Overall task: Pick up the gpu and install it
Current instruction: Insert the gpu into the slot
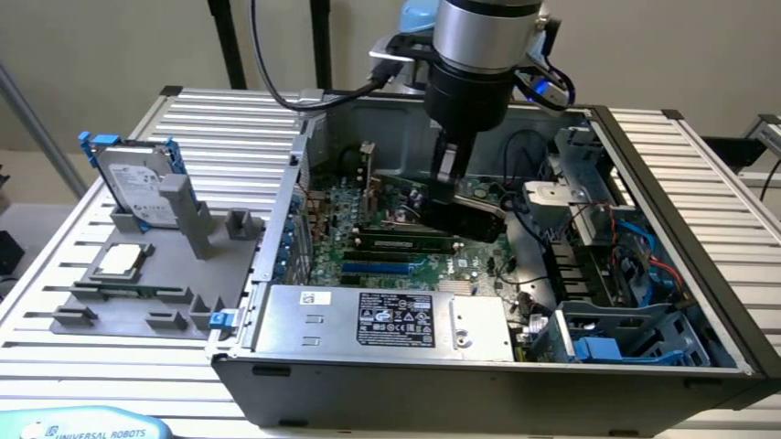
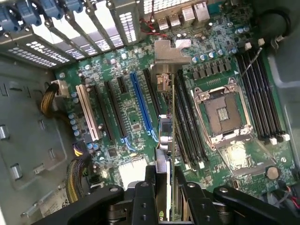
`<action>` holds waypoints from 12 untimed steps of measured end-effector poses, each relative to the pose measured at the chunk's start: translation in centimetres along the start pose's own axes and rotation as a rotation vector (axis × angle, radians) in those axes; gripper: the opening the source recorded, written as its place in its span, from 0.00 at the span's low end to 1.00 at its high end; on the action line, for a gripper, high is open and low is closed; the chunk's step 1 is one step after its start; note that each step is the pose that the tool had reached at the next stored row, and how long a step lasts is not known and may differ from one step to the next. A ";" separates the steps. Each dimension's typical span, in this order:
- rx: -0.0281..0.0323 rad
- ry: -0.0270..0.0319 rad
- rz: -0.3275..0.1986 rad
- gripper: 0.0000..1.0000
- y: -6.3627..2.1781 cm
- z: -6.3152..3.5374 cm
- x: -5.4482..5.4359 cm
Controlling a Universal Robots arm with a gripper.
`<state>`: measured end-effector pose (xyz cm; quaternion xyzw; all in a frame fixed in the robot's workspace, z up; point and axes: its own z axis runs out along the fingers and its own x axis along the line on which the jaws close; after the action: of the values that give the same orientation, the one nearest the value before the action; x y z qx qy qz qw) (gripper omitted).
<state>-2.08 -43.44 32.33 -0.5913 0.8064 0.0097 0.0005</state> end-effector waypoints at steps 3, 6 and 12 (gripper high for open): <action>0.0004 0.0004 -0.055 0.27 -0.01 0.34 0.0; 0.0004 0.0010 -0.109 0.27 -0.01 0.67 0.0; -0.0005 0.0025 -0.210 0.27 0.05 0.88 0.0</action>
<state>-2.14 -43.45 31.45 -0.6725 0.7400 0.0091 0.0004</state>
